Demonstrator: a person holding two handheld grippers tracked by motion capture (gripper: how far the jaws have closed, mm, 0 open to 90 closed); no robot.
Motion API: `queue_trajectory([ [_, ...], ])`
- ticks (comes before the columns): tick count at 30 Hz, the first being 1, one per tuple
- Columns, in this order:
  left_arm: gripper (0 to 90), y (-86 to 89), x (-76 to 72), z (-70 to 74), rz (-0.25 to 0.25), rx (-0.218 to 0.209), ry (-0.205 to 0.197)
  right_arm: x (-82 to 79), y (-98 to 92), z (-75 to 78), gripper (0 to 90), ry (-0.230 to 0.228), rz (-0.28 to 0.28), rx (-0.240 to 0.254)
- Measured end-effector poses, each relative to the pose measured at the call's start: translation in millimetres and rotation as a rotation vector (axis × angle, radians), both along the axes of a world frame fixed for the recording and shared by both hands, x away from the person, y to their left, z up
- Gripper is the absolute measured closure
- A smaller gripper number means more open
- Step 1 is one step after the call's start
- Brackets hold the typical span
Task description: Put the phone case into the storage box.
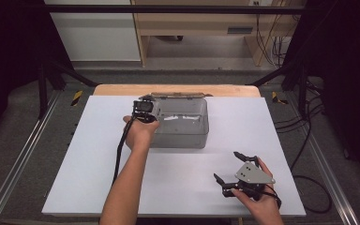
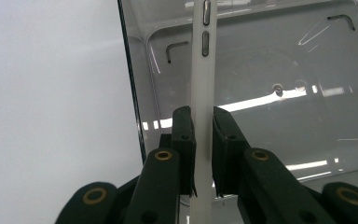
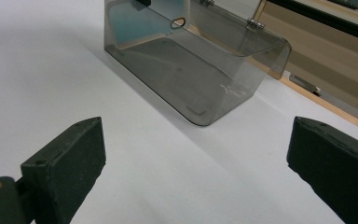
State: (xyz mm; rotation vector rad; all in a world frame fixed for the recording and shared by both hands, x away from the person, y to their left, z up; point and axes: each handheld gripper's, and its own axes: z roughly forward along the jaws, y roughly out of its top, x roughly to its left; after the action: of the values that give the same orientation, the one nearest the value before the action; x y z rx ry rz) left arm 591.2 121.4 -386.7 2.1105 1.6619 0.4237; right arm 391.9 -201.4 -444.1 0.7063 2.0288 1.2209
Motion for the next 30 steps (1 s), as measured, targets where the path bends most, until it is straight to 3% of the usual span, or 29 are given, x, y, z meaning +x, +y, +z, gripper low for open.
queue_trajectory([
  [30, 80.5, 0.7, 3.1, -3.2, 0.017, 0.016, -0.004, 0.9, 0.2, -1.0, 4.8, 0.011, 0.006, 0.001],
])
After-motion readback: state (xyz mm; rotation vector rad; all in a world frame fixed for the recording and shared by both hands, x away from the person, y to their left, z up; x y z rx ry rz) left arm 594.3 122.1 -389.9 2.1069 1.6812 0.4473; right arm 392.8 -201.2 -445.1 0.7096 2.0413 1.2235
